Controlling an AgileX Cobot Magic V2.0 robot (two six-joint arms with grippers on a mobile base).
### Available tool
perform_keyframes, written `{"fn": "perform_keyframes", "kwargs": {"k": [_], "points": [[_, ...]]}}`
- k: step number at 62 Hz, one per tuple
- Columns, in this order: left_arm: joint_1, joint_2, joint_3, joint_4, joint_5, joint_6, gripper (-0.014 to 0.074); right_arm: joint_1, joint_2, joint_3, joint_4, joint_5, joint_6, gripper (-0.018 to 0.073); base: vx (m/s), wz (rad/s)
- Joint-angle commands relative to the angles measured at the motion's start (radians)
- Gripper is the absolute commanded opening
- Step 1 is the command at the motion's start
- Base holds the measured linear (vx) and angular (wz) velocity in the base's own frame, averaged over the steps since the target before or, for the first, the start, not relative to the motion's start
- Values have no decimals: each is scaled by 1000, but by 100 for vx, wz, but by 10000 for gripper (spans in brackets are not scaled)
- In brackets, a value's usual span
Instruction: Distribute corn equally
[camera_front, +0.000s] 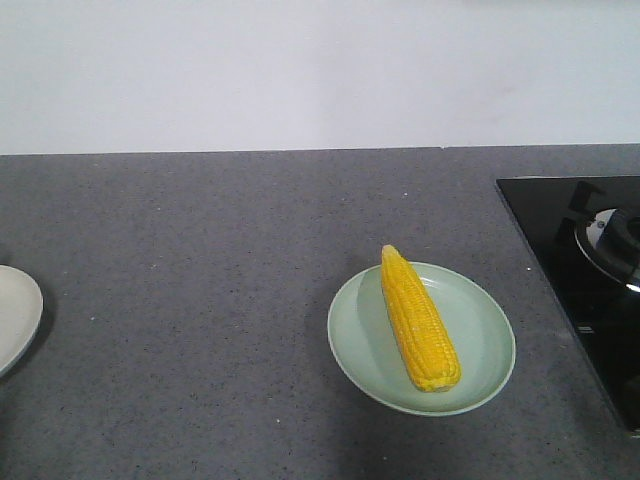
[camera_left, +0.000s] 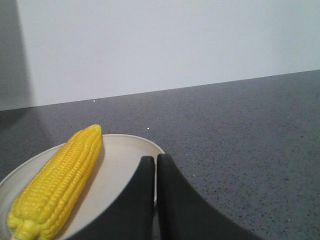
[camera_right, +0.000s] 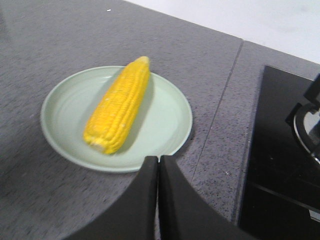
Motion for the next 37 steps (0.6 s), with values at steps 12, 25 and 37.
{"fn": "perform_keyframes", "kwargs": {"k": [12,25,37], "points": [[-4,-18,3,-4,-81,-9,-7,-82,-172,259,-185,-453,305,-4,0,0],[-4,-18,3,-4,-81,-9,-7,-157,-309,404,-228,-494,475,-4,0,0],[-4,-16,3,-4,-81,-9,-7,-182,-326,427,-246,-485,459,-4,0,0]]}}
